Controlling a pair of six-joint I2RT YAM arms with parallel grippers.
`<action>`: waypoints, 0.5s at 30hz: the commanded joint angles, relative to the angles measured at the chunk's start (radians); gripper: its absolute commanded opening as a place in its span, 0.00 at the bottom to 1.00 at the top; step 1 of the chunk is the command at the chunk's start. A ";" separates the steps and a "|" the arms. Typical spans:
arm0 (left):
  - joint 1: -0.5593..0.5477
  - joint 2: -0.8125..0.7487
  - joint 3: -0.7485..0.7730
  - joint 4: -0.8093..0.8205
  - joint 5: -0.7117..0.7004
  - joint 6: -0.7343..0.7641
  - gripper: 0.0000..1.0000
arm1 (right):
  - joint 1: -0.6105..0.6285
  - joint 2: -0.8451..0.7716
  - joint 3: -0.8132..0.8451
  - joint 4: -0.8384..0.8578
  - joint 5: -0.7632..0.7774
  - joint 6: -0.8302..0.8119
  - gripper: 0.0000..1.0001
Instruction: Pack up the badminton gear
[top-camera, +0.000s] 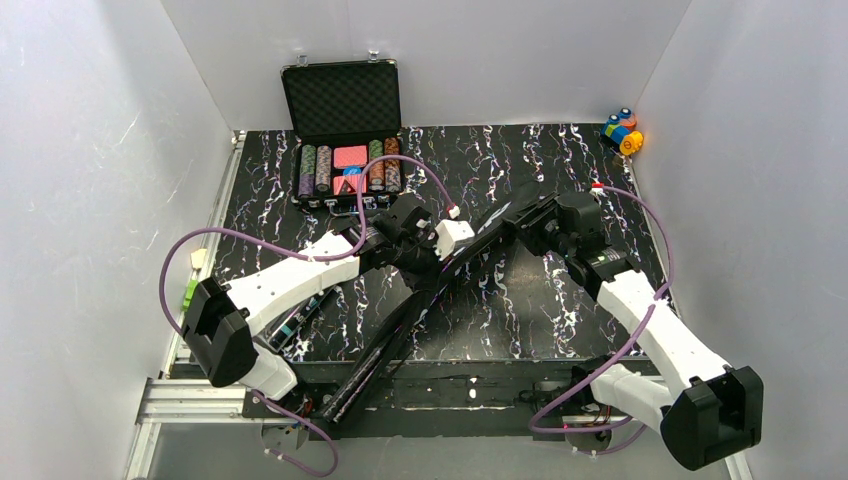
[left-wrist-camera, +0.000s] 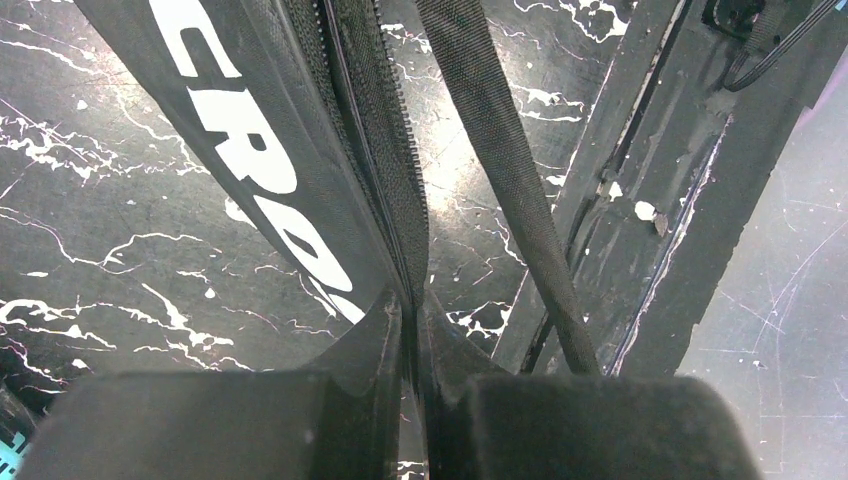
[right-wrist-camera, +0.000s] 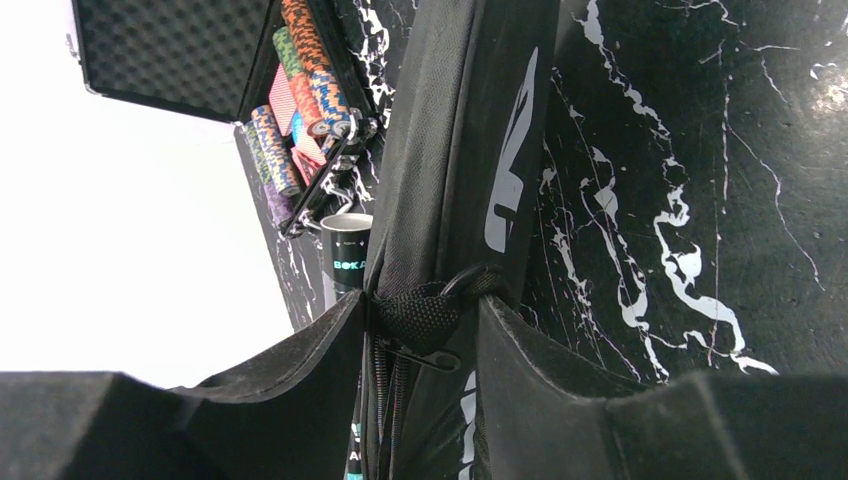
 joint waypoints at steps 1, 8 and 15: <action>0.004 -0.072 0.044 0.021 0.049 -0.005 0.00 | -0.015 -0.027 -0.019 0.102 -0.007 -0.012 0.49; 0.004 -0.071 0.043 0.023 0.051 -0.007 0.00 | -0.018 -0.038 -0.026 0.124 -0.030 -0.015 0.40; 0.005 -0.067 0.040 0.025 0.052 -0.006 0.00 | -0.018 -0.081 -0.046 0.116 -0.039 -0.012 0.37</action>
